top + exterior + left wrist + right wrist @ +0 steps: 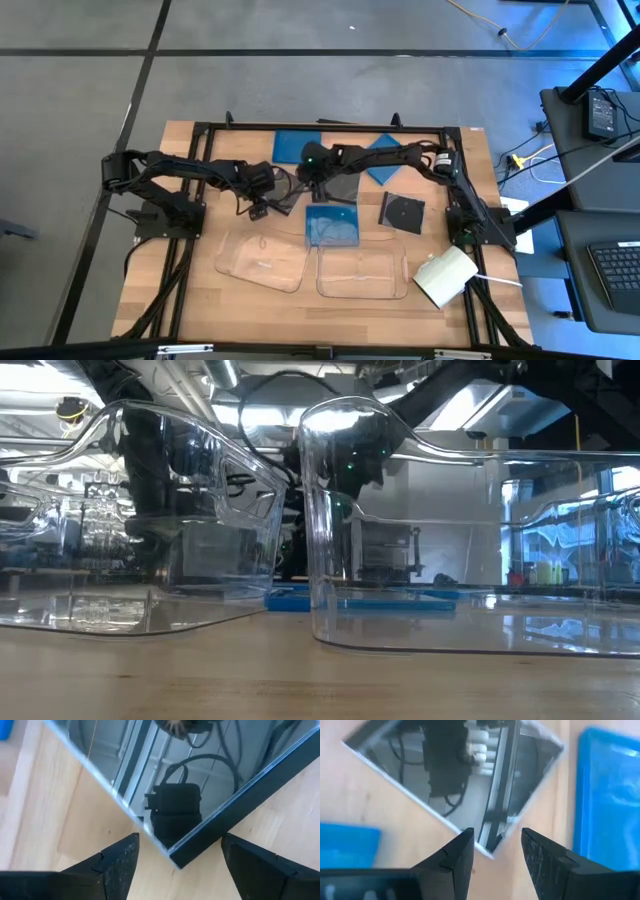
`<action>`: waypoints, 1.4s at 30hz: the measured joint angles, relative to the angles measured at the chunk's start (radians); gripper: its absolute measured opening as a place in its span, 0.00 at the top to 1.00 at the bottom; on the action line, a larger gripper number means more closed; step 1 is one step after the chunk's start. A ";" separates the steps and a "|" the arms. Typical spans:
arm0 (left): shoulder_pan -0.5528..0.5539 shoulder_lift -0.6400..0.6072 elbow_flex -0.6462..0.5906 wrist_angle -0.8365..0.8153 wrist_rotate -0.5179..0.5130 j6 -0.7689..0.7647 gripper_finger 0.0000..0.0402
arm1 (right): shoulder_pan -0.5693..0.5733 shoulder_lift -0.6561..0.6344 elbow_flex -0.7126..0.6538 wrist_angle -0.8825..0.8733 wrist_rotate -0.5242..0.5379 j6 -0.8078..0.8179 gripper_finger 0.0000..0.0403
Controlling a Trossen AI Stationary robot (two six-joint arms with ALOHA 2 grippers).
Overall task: Pick & place jewel cases by type
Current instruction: Put the left black CD case into the left transparent bin
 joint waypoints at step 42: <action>0.000 0.004 -0.006 0.025 -0.043 0.209 0.31 | -0.035 0.021 0.000 -0.005 -0.011 0.078 0.58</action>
